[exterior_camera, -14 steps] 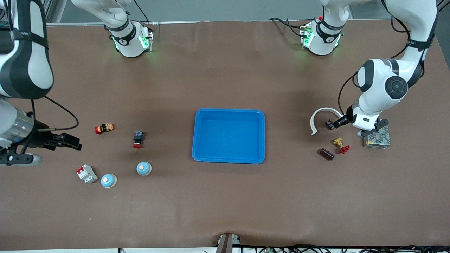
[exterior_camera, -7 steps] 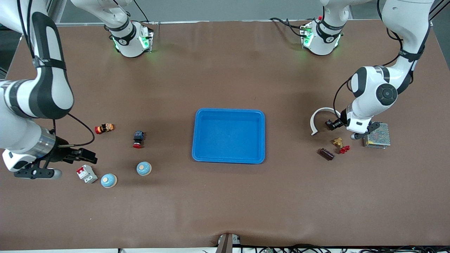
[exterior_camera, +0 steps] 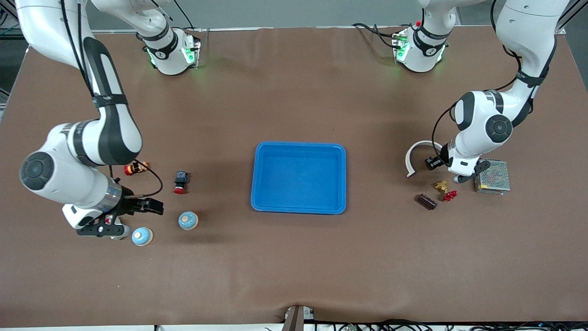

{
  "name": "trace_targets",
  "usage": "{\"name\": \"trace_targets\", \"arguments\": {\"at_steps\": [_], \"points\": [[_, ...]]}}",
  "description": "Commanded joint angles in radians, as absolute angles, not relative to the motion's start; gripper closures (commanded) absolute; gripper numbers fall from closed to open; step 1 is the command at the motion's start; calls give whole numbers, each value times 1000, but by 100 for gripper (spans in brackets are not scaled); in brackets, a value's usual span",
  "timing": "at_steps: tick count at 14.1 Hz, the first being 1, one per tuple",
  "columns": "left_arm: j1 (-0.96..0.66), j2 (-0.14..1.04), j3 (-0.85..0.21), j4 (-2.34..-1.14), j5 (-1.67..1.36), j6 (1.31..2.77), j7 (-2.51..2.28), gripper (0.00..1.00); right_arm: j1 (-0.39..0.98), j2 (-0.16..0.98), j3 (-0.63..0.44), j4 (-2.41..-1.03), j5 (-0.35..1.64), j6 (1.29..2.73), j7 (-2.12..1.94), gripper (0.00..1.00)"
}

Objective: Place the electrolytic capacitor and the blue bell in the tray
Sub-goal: 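Grasp the brown capacitor with the left gripper while the right gripper lowers, then drop the capacitor in the tray while the right gripper grasps the button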

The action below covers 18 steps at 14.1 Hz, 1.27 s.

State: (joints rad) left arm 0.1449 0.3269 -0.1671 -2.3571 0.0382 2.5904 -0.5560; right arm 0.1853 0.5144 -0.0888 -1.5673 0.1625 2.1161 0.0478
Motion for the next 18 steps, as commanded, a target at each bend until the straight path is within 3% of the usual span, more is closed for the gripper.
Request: {"name": "trace_targets", "arguments": {"at_steps": [1, 4, 10, 15, 18], "points": [[150, 334, -175, -2358, 58, 2606, -584, 74, 209, 548, -98, -1565, 184, 2152, 55, 0], [146, 330, -175, -2352, 58, 2603, -586, 100, 222, 572, -98, -1566, 184, 2167, 57, 0], [146, 259, -259, -2326, 58, 2554, -730, 100, 258, 571, -98, -1689, 184, 2296, 57, 0], [144, 261, -353, -2146, 58, 2311, -866, 100, 287, 574, -97, -1733, 186, 2361, 58, 0], [117, 264, -394, -2102, 58, 2272, -948, 100, 288, 597, -97, -1732, 186, 2388, 58, 0]]}}
